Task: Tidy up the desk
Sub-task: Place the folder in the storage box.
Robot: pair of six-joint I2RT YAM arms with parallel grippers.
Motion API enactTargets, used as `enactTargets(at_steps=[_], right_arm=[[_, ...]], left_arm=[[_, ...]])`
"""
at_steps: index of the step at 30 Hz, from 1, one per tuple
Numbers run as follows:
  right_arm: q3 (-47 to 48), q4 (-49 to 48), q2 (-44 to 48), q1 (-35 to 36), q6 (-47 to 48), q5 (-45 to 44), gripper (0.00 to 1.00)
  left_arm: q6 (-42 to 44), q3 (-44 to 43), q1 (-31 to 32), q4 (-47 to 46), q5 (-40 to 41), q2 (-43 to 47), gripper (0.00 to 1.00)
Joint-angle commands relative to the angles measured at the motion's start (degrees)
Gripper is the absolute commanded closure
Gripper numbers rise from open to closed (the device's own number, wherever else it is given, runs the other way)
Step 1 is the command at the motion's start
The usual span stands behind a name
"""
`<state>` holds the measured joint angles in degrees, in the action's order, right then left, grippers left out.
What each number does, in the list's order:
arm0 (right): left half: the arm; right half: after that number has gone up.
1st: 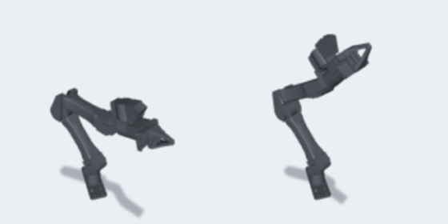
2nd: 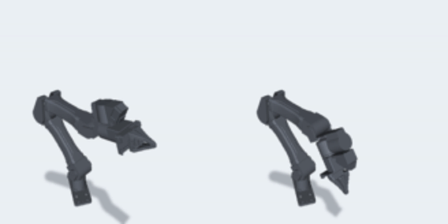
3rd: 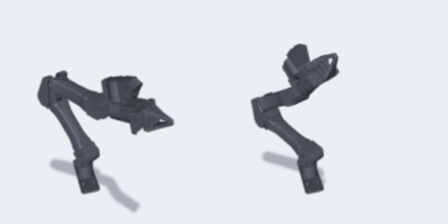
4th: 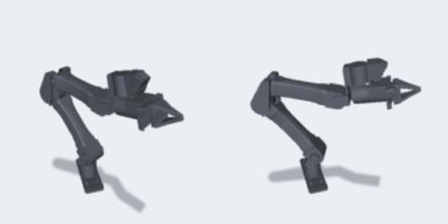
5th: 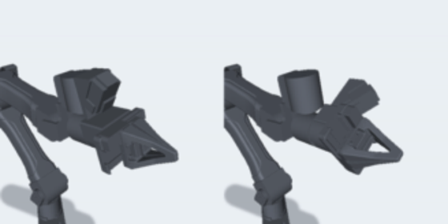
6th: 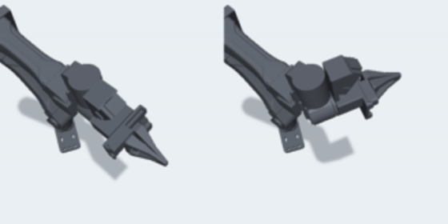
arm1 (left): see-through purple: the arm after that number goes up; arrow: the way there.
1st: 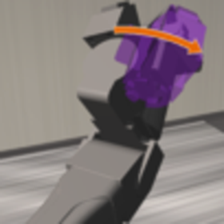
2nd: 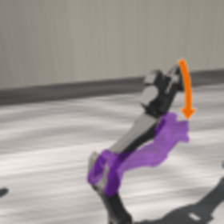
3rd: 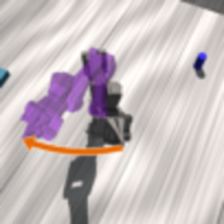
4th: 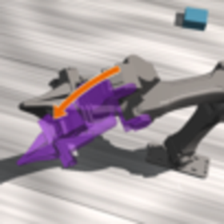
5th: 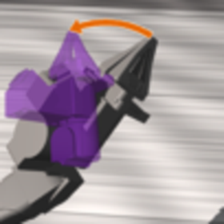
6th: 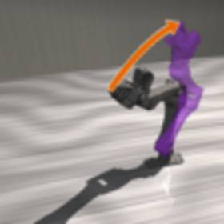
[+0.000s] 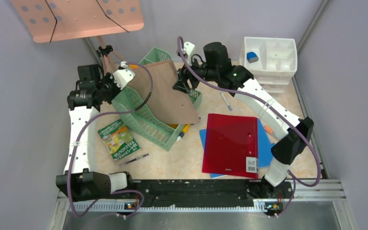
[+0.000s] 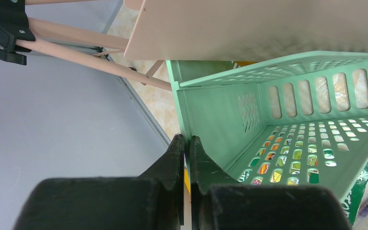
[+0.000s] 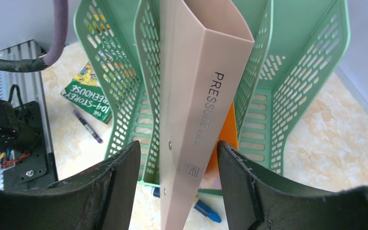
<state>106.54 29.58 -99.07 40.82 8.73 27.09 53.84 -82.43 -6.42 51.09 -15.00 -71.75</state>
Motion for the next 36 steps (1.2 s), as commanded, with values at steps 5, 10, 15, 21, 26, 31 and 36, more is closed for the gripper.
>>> enactTargets(at_steps=[5,10,15,21,26,31,36], right_arm=[[1.48,-2.19,2.20,0.93,0.09,3.50,0.38],[3.66,-1.13,1.27,0.95,-0.32,4.79,0.39],[0.64,-0.64,1.50,0.93,-0.84,4.72,0.43],[-4.02,-0.58,1.39,0.93,-1.42,5.00,0.47],[-6.16,-1.65,1.44,0.93,-2.43,5.18,0.48],[-6.22,-2.84,-0.12,0.94,-3.63,2.88,0.50],[-2.48,-1.30,-4.18,0.93,-5.33,2.09,0.53]], left_arm=[[0.47,-0.02,0.33,6.45,0.92,-0.94,1.00],[0.24,-0.03,0.33,6.40,1.20,-1.07,1.00],[0.12,-0.01,0.35,6.31,1.05,-0.91,1.00],[0.11,-0.35,0.30,6.40,1.29,-0.98,1.00],[0.12,-0.36,0.35,6.41,1.40,-1.07,1.00],[0.10,-0.37,0.34,6.49,1.36,-1.17,1.00],[0.10,-0.19,0.30,6.49,1.39,-1.09,1.00]])
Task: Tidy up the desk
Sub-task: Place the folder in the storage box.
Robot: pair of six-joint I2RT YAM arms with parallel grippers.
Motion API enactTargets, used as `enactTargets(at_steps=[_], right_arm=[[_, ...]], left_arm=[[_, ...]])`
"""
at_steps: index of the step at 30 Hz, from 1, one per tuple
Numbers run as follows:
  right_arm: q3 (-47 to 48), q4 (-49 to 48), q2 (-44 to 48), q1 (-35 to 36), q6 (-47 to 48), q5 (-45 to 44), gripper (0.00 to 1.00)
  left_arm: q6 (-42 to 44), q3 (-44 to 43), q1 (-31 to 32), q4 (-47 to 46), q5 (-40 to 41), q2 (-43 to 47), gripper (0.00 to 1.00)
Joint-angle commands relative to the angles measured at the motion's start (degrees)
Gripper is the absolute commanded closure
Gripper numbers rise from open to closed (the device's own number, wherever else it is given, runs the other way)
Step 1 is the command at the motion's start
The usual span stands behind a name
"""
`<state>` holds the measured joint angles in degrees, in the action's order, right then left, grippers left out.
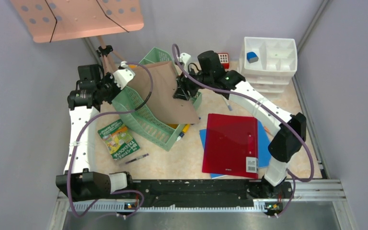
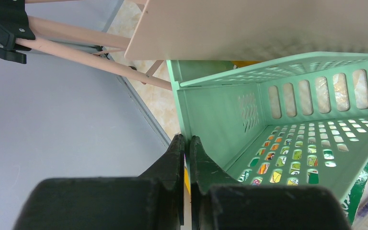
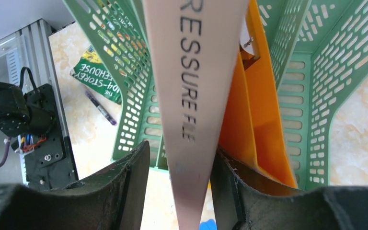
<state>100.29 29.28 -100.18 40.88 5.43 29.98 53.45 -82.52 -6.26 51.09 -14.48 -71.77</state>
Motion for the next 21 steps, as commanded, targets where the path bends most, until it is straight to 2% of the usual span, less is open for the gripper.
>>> enactTargets(at_steps=[1,5,8,14,19,21], right_arm=[[3.99,-0.98,-3.69,0.86,-2.33,-0.82,0.53],[4.21,-1.60,-4.72,0.88,-3.04,-1.07,0.55],[4.21,-1.76,-4.81,0.86,-2.99,-1.40,0.61],[4.10,-1.95,-3.95,0.87,-3.19,-1.28,0.99],[0.86,-5.66,-0.57,0.86,-2.84,-0.89,1.00],[-2.63,-10.27,2.18,0.86,-2.20,-0.80,1.00]], left_arm=[[0.50,-0.12,0.17,6.48,0.91,-1.09,1.00],[0.50,-0.07,0.15,6.50,0.69,-1.14,1.00],[0.51,-0.10,0.12,6.48,0.63,-1.18,1.00],[0.60,-0.35,0.17,6.55,0.83,-1.18,1.00],[-0.06,-0.36,0.17,6.93,0.73,-1.25,1.00],[-0.88,-0.41,0.15,7.17,0.41,-1.52,1.00]])
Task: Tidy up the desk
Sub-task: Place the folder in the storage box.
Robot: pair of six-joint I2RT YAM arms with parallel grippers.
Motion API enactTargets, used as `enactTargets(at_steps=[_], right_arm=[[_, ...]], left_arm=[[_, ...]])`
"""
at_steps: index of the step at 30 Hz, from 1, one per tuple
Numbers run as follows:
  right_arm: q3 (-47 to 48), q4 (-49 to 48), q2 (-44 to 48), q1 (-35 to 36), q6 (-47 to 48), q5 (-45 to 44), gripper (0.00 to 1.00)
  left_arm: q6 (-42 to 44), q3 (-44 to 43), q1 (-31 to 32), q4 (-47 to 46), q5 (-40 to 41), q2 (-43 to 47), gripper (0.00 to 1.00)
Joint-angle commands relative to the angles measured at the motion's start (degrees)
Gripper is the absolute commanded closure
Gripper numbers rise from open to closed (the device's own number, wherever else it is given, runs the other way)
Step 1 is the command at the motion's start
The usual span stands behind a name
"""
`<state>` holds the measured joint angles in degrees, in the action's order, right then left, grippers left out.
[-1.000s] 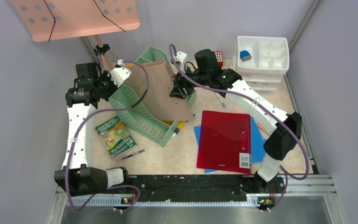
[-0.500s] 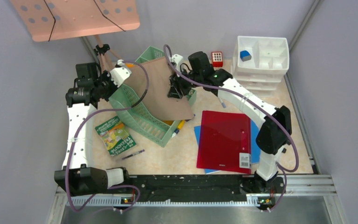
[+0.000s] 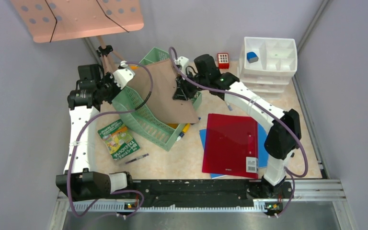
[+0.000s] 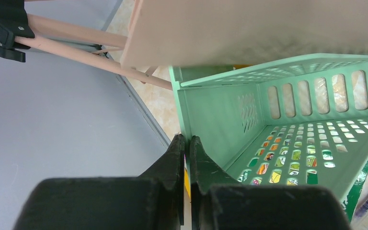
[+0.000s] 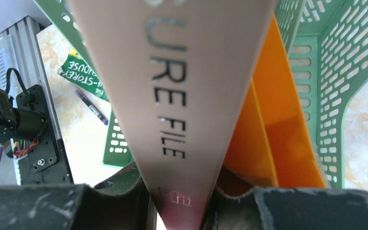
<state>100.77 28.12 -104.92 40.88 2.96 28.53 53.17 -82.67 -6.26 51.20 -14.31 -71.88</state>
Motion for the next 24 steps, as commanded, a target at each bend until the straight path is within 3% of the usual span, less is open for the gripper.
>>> enactTargets(at_steps=[1,3,14,24], right_arm=[[-5.62,-12.57,8.96,0.86,0.50,0.77,1.00],[-9.42,-18.62,11.78,0.86,0.60,1.50,1.00],[-10.78,-31.36,12.88,0.34,-4.43,2.56,1.00],[-28.21,-55.79,15.50,0.34,-13.40,2.22,1.00]], left_arm=[[-1.22,-0.26,0.15,7.18,-0.03,-1.55,1.00],[-2.81,-0.42,0.11,7.24,-0.72,-1.96,1.00],[-14.84,-0.92,0.11,7.59,-8.30,-4.87,1.00],[-23.94,-0.96,0.18,8.31,-14.02,-5.36,1.00]])
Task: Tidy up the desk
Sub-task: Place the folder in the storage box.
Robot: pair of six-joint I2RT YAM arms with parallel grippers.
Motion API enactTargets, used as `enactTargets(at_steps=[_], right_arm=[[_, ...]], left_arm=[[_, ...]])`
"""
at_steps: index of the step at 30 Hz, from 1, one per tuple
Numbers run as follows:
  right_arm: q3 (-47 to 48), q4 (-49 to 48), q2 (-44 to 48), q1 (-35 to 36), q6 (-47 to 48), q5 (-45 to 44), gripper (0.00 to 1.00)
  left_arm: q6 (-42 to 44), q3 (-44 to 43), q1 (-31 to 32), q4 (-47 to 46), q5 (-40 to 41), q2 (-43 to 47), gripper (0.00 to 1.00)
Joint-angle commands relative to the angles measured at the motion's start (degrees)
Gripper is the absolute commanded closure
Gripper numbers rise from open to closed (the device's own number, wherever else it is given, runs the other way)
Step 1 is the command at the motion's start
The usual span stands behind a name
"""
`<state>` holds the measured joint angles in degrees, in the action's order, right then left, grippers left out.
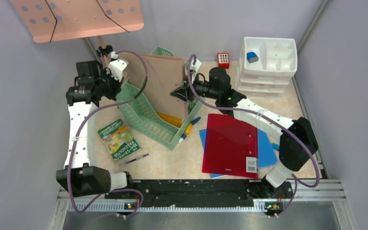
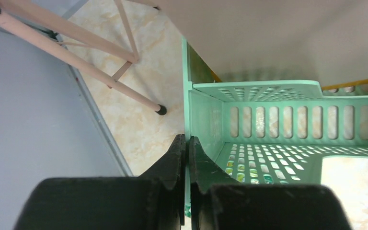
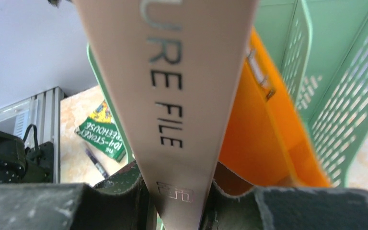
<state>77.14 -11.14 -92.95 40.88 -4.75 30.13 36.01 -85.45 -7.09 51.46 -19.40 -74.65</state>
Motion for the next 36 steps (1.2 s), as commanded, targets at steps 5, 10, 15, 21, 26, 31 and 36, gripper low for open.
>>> enactTargets(at_steps=[5,10,15,21,26,31,36], right_arm=[[-12.48,-27.40,5.24,0.13,-8.70,-0.90,1.00],[-16.68,-31.71,6.62,-0.28,-8.52,-2.07,1.00],[-18.92,-35.06,6.99,-0.28,-7.26,-2.57,1.00],[-21.00,-37.94,6.17,-0.28,-5.77,-3.23,1.00],[-24.20,-42.48,5.28,-0.20,-4.64,-4.24,1.00],[-27.33,-45.31,4.77,0.04,-3.02,-4.85,1.00],[-28.24,-46.88,2.84,0.45,-3.39,-4.99,1.00]], left_arm=[[-8.53,2.37,1.02,8.38,-11.73,-3.44,1.00],[-9.72,2.48,1.04,7.95,-11.85,-3.16,1.00],[-9.71,1.42,1.01,8.60,-11.07,-2.91,1.00],[-9.30,0.90,1.03,9.23,-10.28,-2.65,1.00],[-9.21,0.41,1.03,9.46,-10.46,-2.55,1.00],[-9.03,0.04,1.06,9.59,-10.47,-2.79,1.00],[-8.81,-0.16,0.97,9.74,-10.24,-2.69,1.00]])
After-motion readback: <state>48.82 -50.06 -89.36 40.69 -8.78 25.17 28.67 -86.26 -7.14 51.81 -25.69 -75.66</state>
